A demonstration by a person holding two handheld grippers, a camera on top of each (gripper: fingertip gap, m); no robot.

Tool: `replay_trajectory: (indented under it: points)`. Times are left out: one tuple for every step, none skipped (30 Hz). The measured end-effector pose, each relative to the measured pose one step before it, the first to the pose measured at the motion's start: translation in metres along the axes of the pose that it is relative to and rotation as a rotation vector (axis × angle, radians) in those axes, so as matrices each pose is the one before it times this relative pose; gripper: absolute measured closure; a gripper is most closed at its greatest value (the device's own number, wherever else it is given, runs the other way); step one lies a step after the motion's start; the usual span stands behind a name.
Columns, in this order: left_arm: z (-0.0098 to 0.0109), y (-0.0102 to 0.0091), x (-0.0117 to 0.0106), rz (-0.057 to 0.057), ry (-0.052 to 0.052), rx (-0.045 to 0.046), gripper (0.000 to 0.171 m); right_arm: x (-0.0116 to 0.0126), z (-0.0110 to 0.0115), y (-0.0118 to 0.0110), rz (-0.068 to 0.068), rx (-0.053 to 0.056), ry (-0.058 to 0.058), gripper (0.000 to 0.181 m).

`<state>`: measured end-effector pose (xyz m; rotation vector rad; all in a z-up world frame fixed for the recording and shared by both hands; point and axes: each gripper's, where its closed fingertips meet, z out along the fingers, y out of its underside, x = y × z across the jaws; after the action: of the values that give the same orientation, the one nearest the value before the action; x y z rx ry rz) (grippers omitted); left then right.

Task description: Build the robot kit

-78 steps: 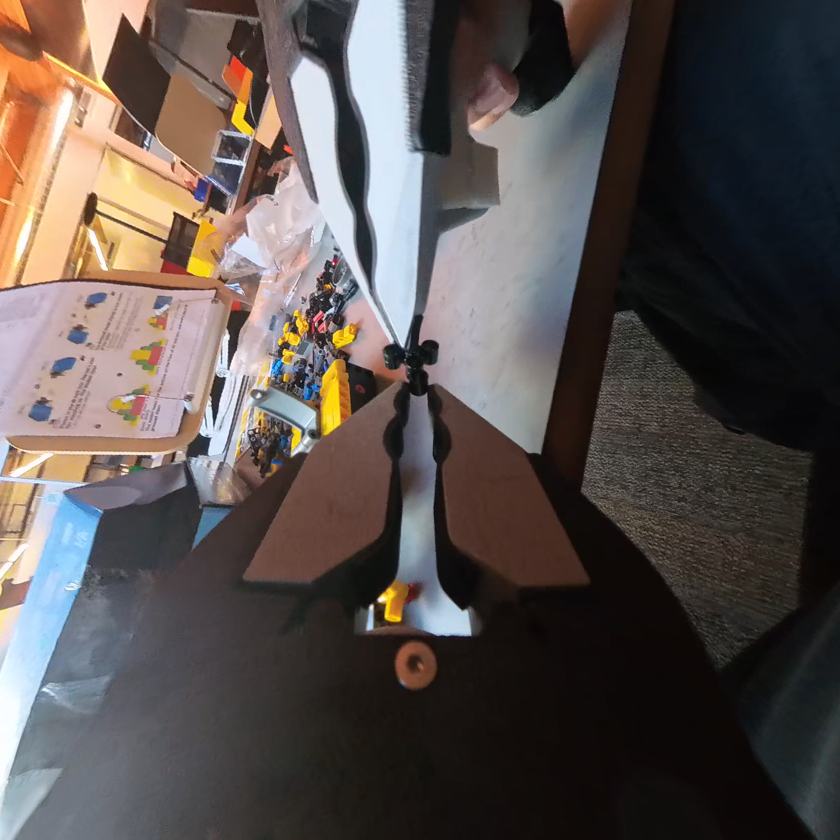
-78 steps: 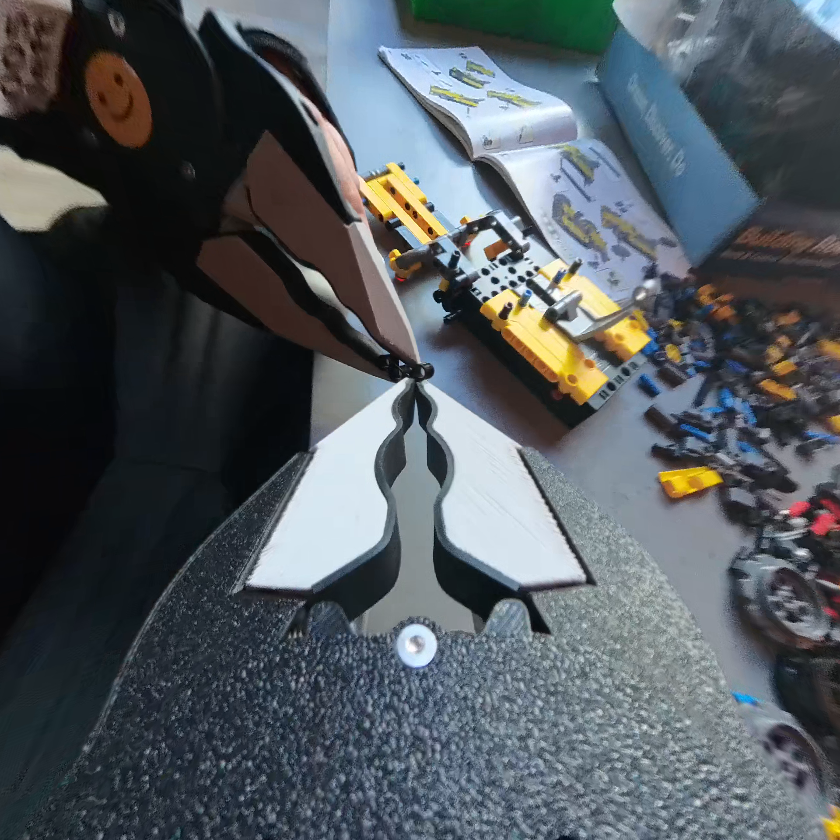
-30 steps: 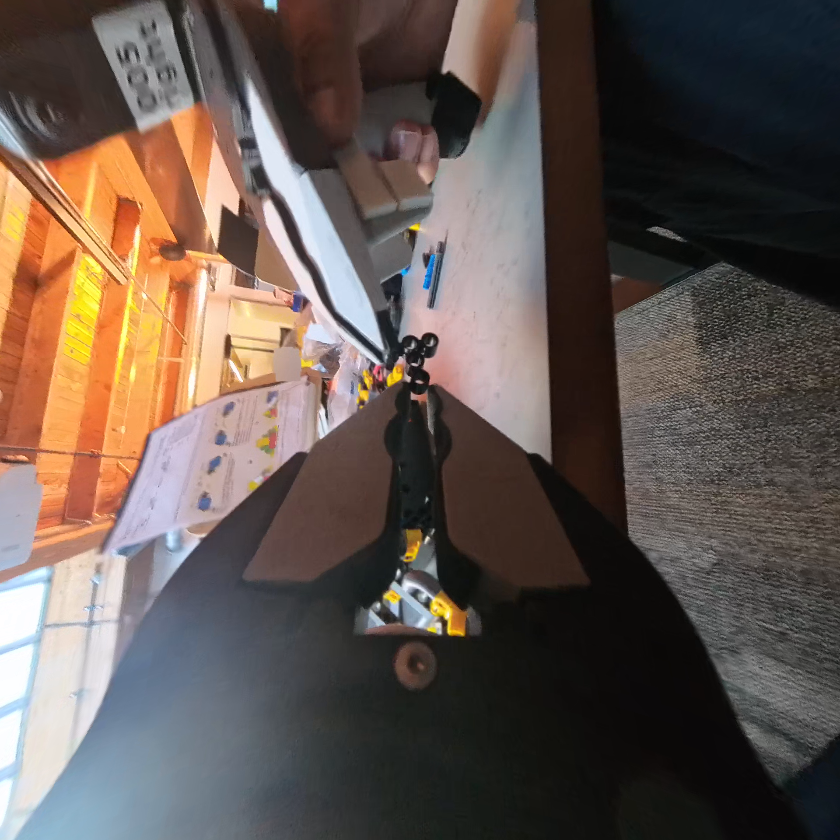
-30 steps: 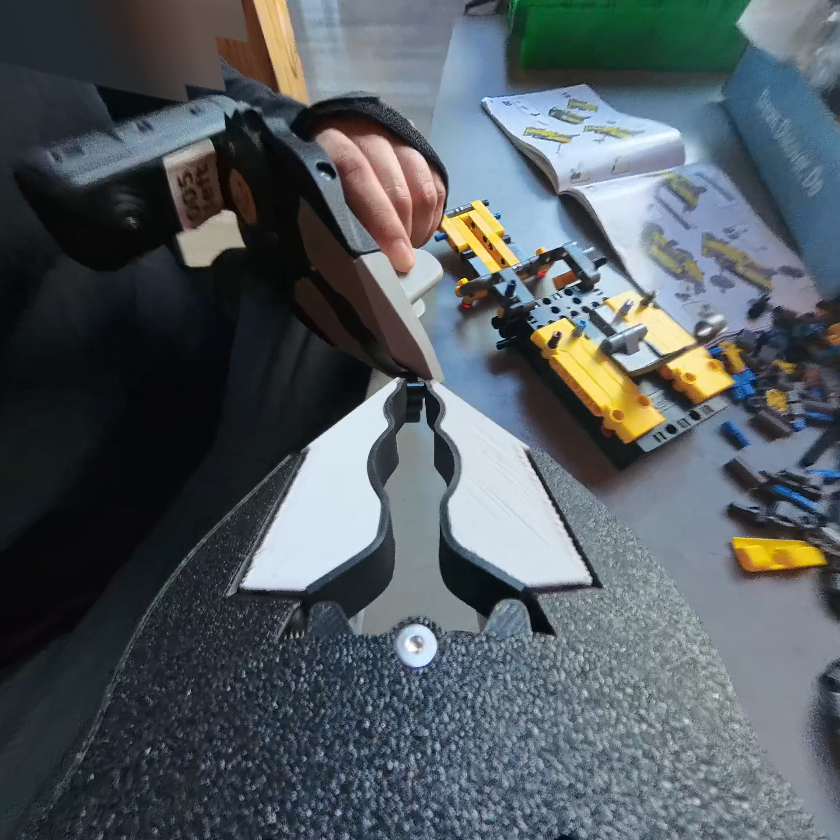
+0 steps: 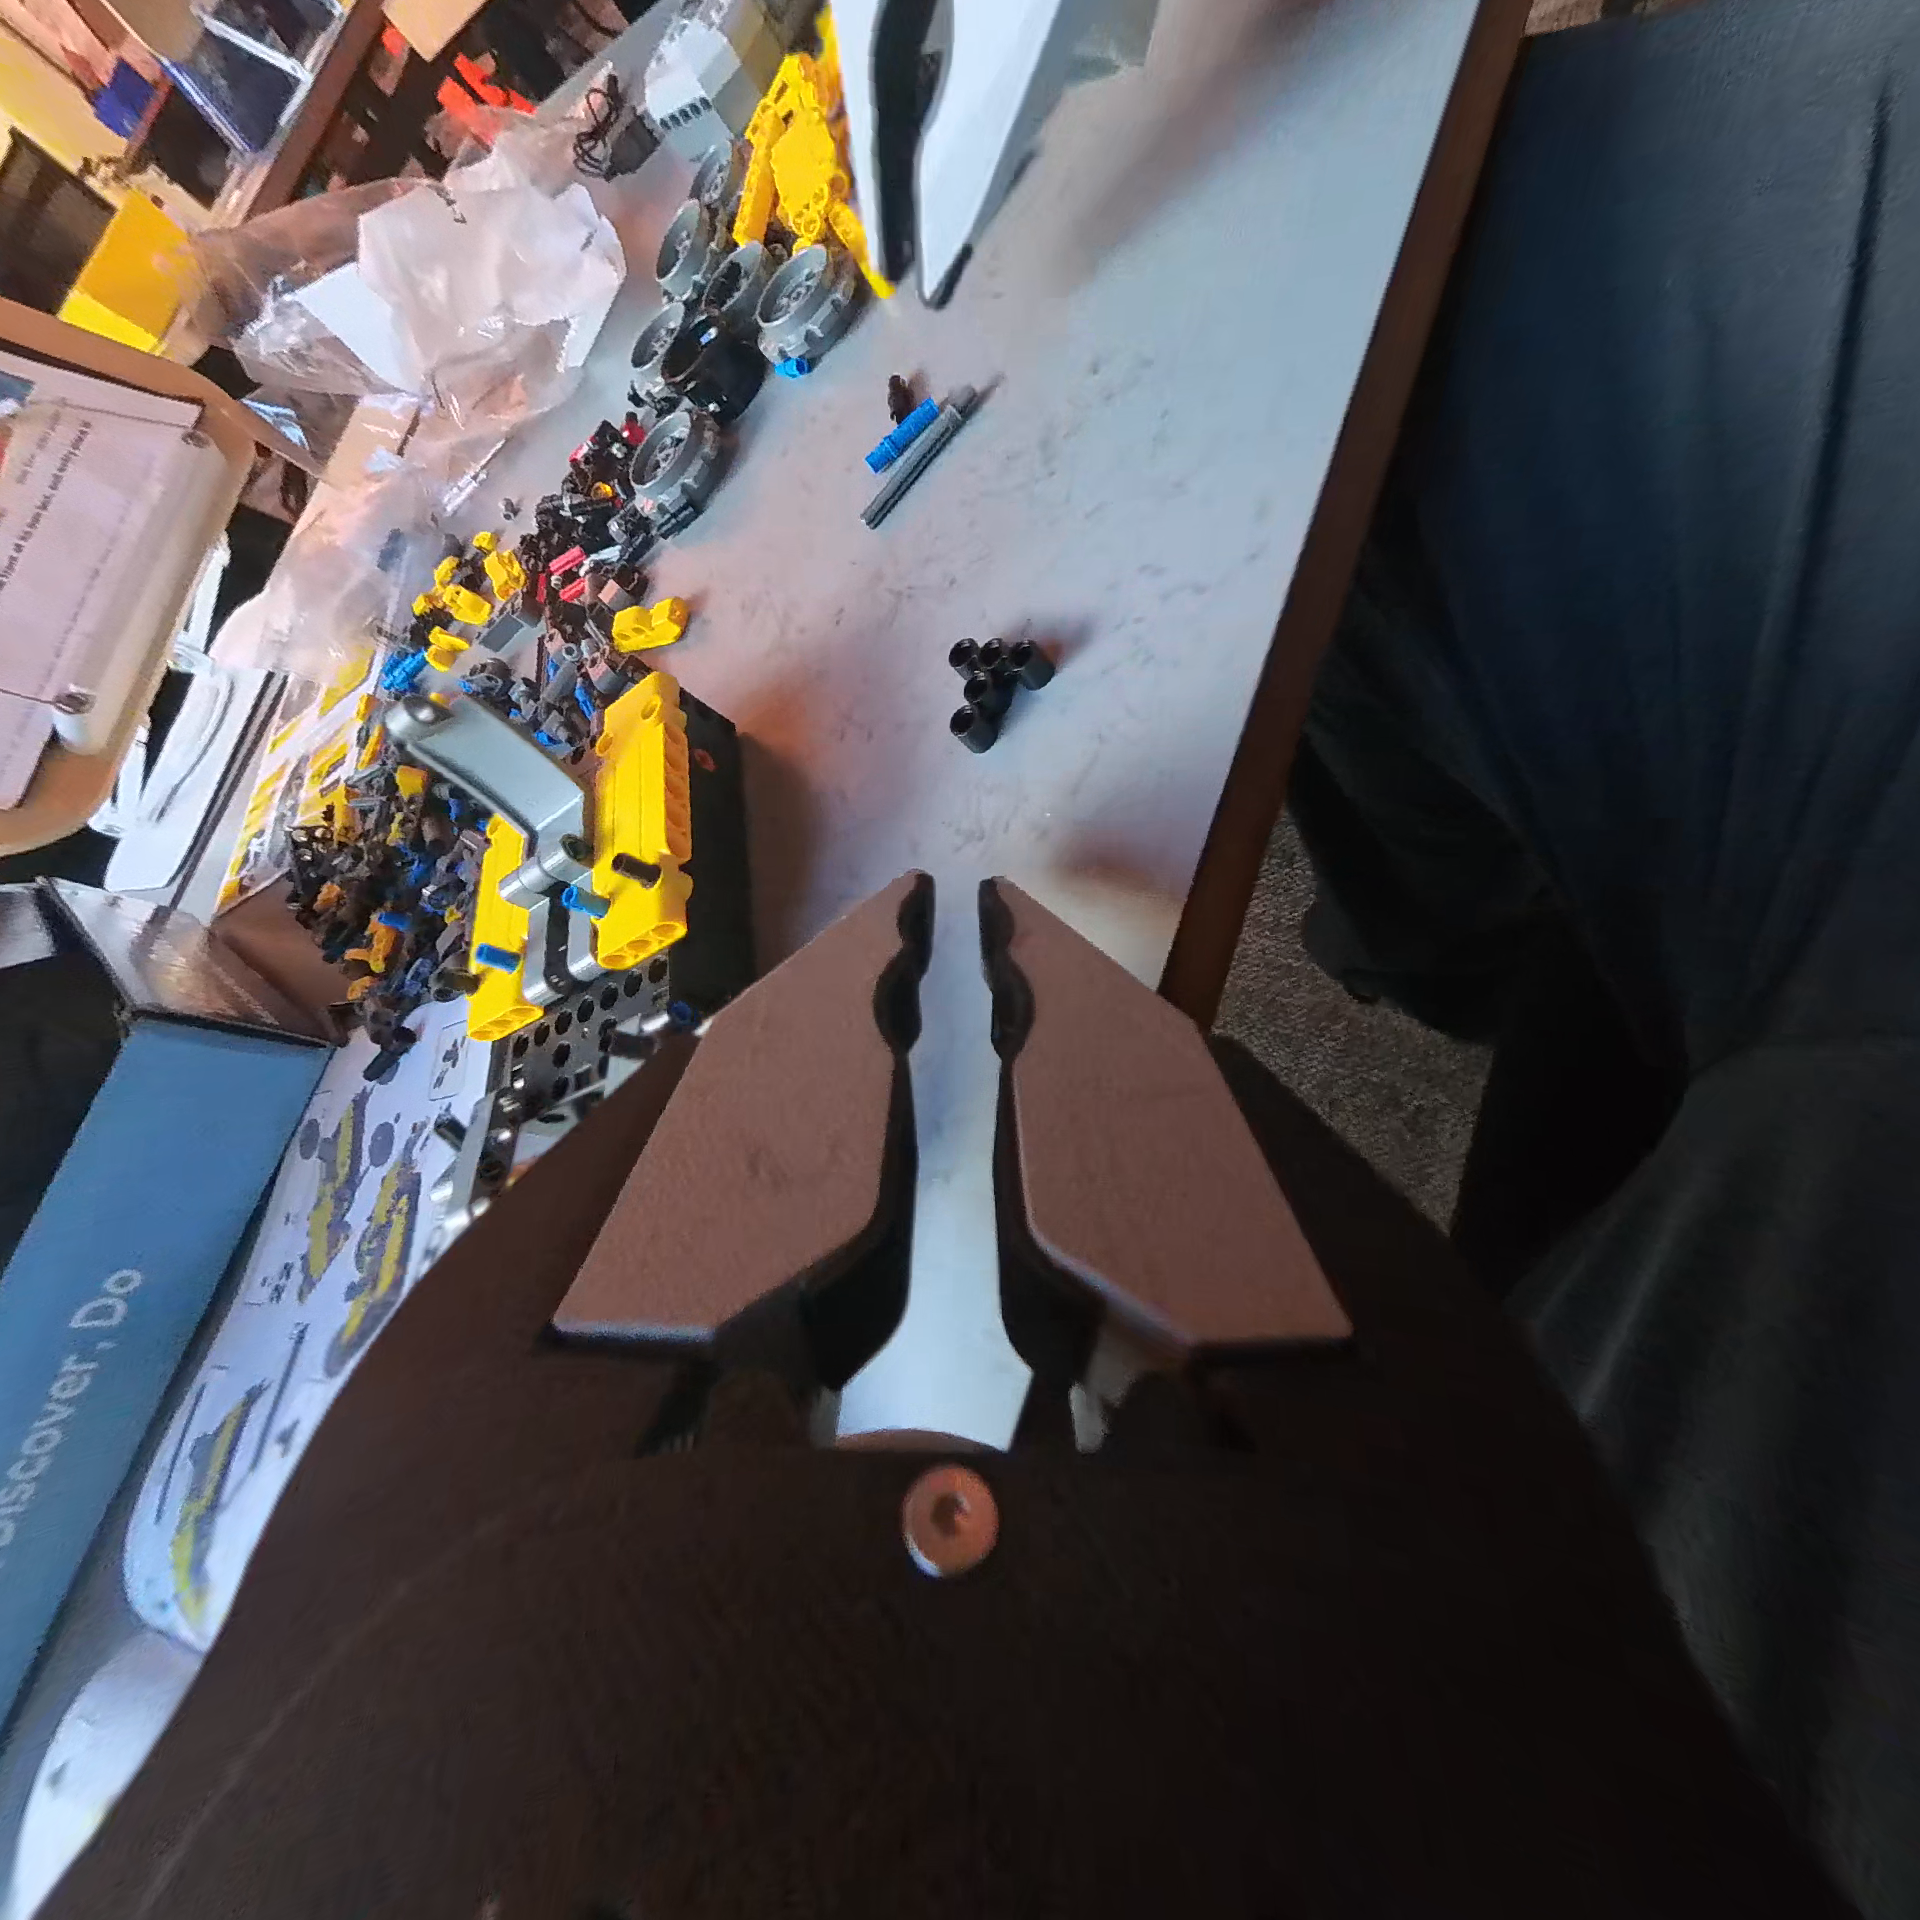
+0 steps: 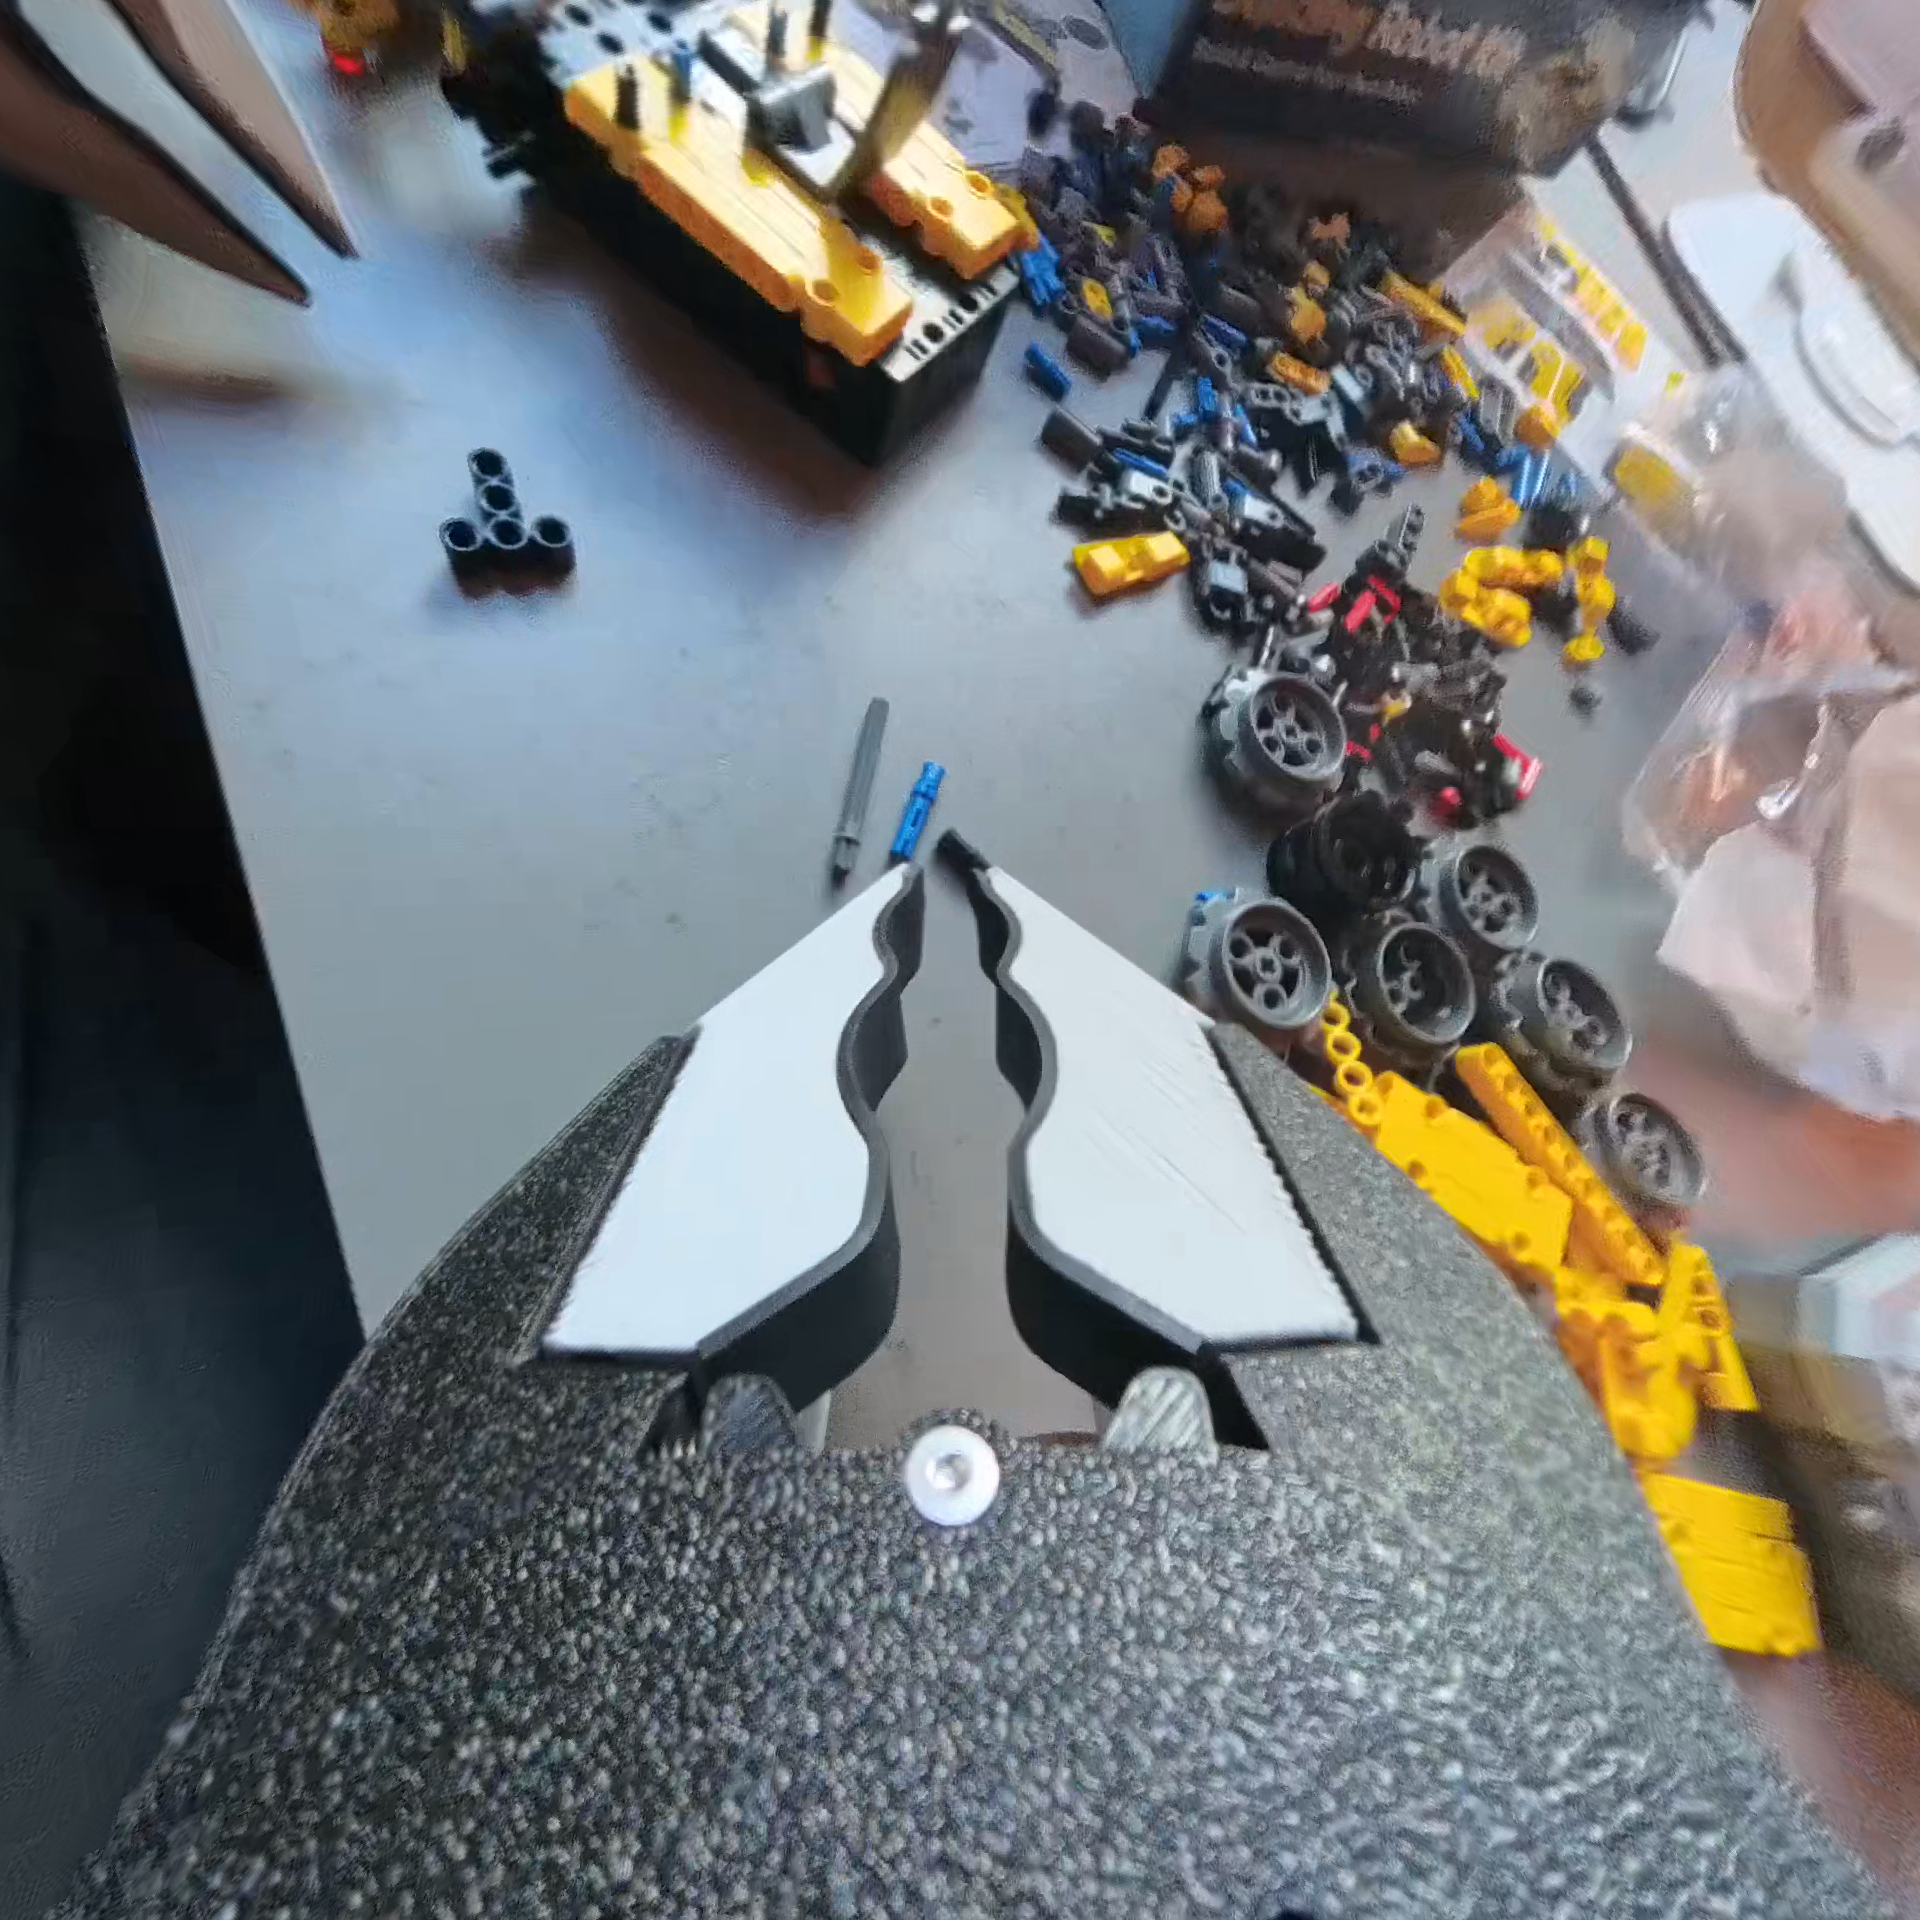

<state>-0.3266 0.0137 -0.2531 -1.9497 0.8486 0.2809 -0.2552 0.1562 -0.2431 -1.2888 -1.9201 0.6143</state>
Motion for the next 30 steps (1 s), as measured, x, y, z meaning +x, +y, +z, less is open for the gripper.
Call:
replay_trajectory:
  points:
    - [-0.00053, -0.00004, -0.00048, -0.019, 0.0021, 0.00292, 0.166, 0.00155, -0.00058, 0.00168, 0.0251, 0.0073, -0.017, 0.177]
    - [-0.00061, -0.00005, -0.00056, -0.0236, 0.0019, 0.0028, 0.165, 0.0031, 0.00037, 0.00119, 0.0076, -0.0025, -0.0039, 0.181]
    - [-0.00086, -0.00017, -0.00006, -0.0282, 0.0049, 0.0039, 0.163, 0.00498, 0.00133, 0.00161, -0.0061, -0.0131, 0.0073, 0.181]
    - [-0.00116, -0.00054, 0.00105, -0.0361, 0.01, 0.00697, 0.159, 0.003, 0.00175, 0.00155, -0.0165, -0.0206, -0.0067, 0.181]
    - [-0.00133, -0.0008, 0.0025, -0.0396, 0.0159, 0.00963, 0.157, 0.00164, 0.00186, 0.00074, -0.0169, -0.0189, -0.0179, 0.181]
    - [-0.00176, -0.00027, 0.00324, -0.0323, 0.0175, 0.00989, 0.157, 0.00063, 0.00194, 0.0001, -0.0111, -0.0166, -0.0276, 0.18]
    - [-0.00201, 0.0003, 0.0022, -0.0224, 0.0077, 0.00849, 0.157, -0.00013, 0.00199, 0.00011, -0.011, -0.0176, -0.0343, 0.176]
    - [-0.00204, 0.00105, 0.00148, -0.0129, 0.0009, 0.00592, 0.157, 0.00005, 0.00184, 0.00016, -0.0207, -0.0174, -0.0292, 0.175]
    - [-0.00205, 0.00089, 0.00075, -0.0062, -0.0036, 0.00592, 0.157, 0.00071, 0.00163, 0.00063, -0.028, -0.0203, -0.021, 0.175]
    - [-0.00187, 0.00062, 0.00031, -0.0022, -0.0066, 0.00617, 0.157, -0.00028, 0.0016, 0.00076, -0.0278, -0.0231, -0.0245, 0.172]
    - [-0.00127, 0.00071, 0.0001, 0.0001, -0.0052, 0.00225, 0.158, -0.00088, 0.00142, 0.00032, -0.0269, -0.0214, -0.0249, 0.168]
    - [-0.00066, 0.00067, -0.00025, -0.0009, -0.0055, -0.0034, 0.159, 0.00023, 0.00104, -0.00015, -0.0268, -0.0168, -0.0154, 0.167]
    - [-0.00008, 0.00024, -0.0003, -0.0025, -0.0013, -0.00586, 0.159, -0.0004, 0.00087, -0.00065, -0.0211, -0.0112, -0.0192, 0.167]
    - [0.00016, -0.00068, -0.00051, -0.0053, 0.0009, -0.00383, 0.159, -0.00141, 0.00117, -0.00039, -0.0137, -0.0108, -0.0274, 0.167]
    - [-0.00009, -0.0019, -0.00105, -0.0083, -0.0014, 0.00433, 0.159, -0.00055, 0.00116, -0.00001, -0.0134, -0.0116, -0.0221, 0.166]
    - [-0.00037, -0.00264, -0.00067, -0.0089, 0.0019, 0.01145, 0.159, -0.0009, 0.00126, -0.00003, -0.0164, -0.0101, -0.0212, 0.165]
    - [-0.00028, -0.00202, -0.00043, -0.0102, 0.0052, 0.00934, 0.159, -0.00083, 0.00139, 0.00011, -0.0146, -0.0109, -0.0204, 0.164]
    - [-0.00007, -0.00099, -0.00034, -0.0115, 0.0053, 0.0049, 0.159, -0.00009, 0.00137, 0.00017, -0.0084, -0.0109, -0.0176, 0.164]
    - [0.0001, -0.0004, -0.00009, -0.0113, 0.0075, 0.00271, 0.159, -0.00026, 0.00136, 0.00033, -0.0024, -0.01, -0.0209, 0.163]
    - [0.00009, 0.00007, 0.00004, -0.0105, 0.0081, -0.00013, 0.158, -0.00061, 0.00144, -0.00017, -0.0003, -0.0064, -0.0233, 0.163]
    - [0.00013, 0.00007, -0.0002, -0.0081, 0.0047, 0.00057, 0.158, -0.00034, 0.00107, -0.0005, 0.0009, -0.0015, -0.0214, 0.164]
    - [-0.00001, -0.00005, -0.00004, -0.0065, 0.004, 0.00127, 0.158, -0.00065, 0.00069, -0.00069, 0.0067, 0.0006, -0.024, 0.166]
    - [0.00023, 0.00005, 0.00053, -0.0057, 0.0078, -0.00025, 0.157, -0.0017, 0.0006, -0.00008, 0.0113, -0.0002, -0.0293, 0.169]
    - [0.00045, 0.00014, 0.00036, -0.0075, 0.0057, -0.00254, 0.156, -0.00183, 0.00042, -0.00008, 0.0116, 0.0023, -0.0254, 0.173]
    - [0.00063, 0.00014, 0.00051, -0.0099, 0.0083, -0.00515, 0.153, -0.00095, 0.00032, -0.00027, 0.0126, 0.006, -0.0149, 0.176]
    - [0.00075, 0.00012, 0.00052, -0.0133, 0.0099, -0.00605, 0.148, -0.00101, 0.00015, 0.00015, 0.0146, 0.006, -0.0106, 0.177]
    - [0.00078, -0.00021, 0.00014, -0.0165, 0.007, -0.00396, 0.147, 0.00013, -0.00026, 0.00023, 0.0115, 0.0052, 0.0014, 0.178]
    - [0.00066, -0.00065, 0.00039, -0.0146, 0.0087, -0.00199, 0.146, 0.00096, -0.00053, 0.00025, 0.0075, 0.0044, 0.0118, 0.178]
    - [0.00049, -0.00131, -0.00015, -0.0108, 0.004, 0.00118, 0.146, 0.00163, -0.00086, -0.00007, 0.0064, 0.0061, 0.0203, 0.178]
    - [0.00066, -0.00141, -0.00082, -0.0044, -0.0032, 0.00085, 0.146, 0.00043, -0.00131, -0.0008, 0.007, 0.0092, 0.0157, 0.178]
